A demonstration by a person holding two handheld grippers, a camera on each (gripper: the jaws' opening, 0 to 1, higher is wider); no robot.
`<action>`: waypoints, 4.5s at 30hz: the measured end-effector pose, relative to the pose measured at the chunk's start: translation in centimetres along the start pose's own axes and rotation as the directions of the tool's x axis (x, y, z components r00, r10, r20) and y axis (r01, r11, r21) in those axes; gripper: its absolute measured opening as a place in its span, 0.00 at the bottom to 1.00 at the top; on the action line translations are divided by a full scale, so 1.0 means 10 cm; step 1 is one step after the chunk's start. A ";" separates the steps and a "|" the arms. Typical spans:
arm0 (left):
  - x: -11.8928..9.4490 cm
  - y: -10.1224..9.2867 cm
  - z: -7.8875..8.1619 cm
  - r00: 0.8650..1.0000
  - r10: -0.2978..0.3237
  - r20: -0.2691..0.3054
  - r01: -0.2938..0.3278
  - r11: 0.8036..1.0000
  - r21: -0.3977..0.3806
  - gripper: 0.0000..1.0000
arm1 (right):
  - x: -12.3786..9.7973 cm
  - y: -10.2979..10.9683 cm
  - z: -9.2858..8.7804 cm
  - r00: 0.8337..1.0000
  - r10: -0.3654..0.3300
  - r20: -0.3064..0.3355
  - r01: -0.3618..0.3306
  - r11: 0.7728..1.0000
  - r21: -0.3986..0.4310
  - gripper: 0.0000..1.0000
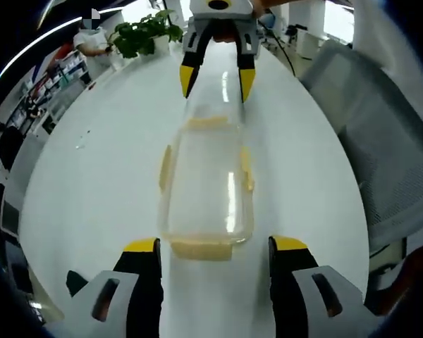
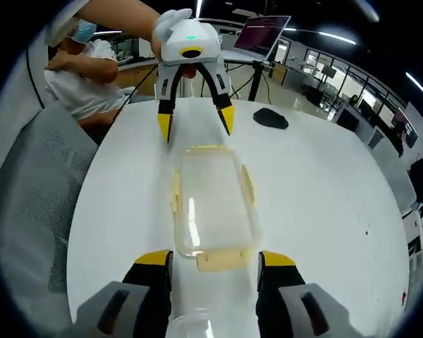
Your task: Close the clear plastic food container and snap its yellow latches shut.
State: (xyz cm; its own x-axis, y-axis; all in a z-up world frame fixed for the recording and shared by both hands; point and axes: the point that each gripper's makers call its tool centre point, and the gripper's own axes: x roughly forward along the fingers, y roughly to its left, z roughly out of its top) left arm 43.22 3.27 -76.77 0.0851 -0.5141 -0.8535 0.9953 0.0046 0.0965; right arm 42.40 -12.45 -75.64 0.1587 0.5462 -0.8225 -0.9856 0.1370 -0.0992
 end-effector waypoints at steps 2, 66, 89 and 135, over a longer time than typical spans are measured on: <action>0.02 0.00 -0.02 1.000 -0.009 -0.010 0.009 1.000 0.003 0.58 | 0.03 0.00 -0.01 1.000 0.011 -0.009 -0.011 1.000 0.001 0.46; 0.26 0.05 -0.21 0.992 -0.079 -0.102 0.075 0.997 -0.036 0.42 | 0.40 -0.03 -0.24 0.966 0.118 -0.229 -0.136 0.988 -0.069 0.37; -0.14 -0.11 -0.04 0.987 -0.103 -0.127 0.095 0.993 -0.066 0.37 | 0.02 0.10 0.05 0.979 0.125 -0.160 -0.144 0.983 -0.118 0.36; -0.11 -0.12 1.22 0.981 -0.091 -0.169 0.088 0.996 -0.028 0.36 | -1.12 -0.02 -0.50 0.986 0.122 -0.114 -0.134 0.986 -0.101 0.36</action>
State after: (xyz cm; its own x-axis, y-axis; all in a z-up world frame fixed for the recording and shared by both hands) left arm 41.38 -6.68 -69.71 0.0005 -0.3597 -0.9331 0.9998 -0.0162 0.0068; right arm 40.51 -22.74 -69.20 0.0292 0.4614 -0.8867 -0.9988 -0.0219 -0.0443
